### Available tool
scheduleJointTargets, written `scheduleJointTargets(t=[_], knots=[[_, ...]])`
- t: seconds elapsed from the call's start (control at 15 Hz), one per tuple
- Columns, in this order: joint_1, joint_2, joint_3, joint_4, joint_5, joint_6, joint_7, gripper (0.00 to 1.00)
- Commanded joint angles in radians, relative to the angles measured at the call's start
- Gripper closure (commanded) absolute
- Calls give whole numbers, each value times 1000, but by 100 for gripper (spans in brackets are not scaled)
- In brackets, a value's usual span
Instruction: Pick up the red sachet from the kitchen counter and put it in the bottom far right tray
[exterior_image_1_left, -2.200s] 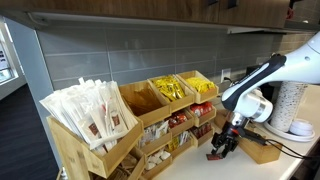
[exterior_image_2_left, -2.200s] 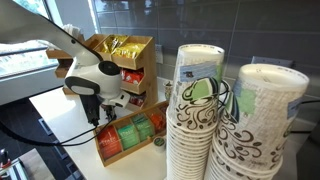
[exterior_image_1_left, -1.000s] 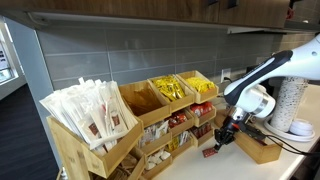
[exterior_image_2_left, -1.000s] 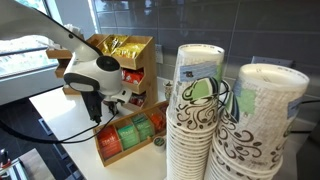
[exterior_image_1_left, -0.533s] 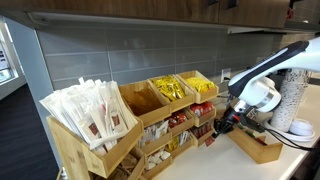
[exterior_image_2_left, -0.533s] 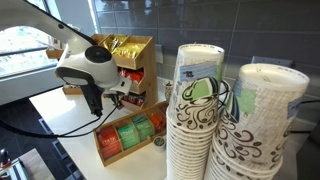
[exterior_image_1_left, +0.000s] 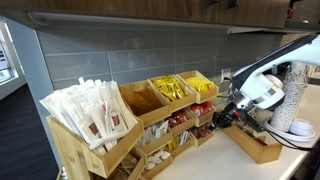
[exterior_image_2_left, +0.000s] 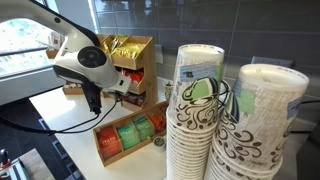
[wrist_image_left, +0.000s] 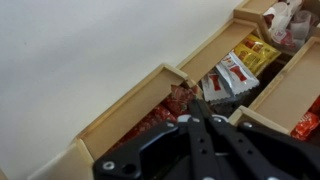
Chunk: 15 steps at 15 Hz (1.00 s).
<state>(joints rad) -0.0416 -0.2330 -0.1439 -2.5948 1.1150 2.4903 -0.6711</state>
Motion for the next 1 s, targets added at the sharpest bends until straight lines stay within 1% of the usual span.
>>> scheduleJointTargets(t=[0.0, 0.33, 0.4, 0.53, 0.93], knots=[[-11, -7, 2, -16, 106, 38, 5, 100], [-22, 15, 16, -5, 219, 97, 49, 100], [-8, 21, 7, -4, 231, 116, 64, 100], [-9, 39, 13, -2, 235, 152, 123, 100], [-9, 57, 13, -10, 178, 98, 259, 100]])
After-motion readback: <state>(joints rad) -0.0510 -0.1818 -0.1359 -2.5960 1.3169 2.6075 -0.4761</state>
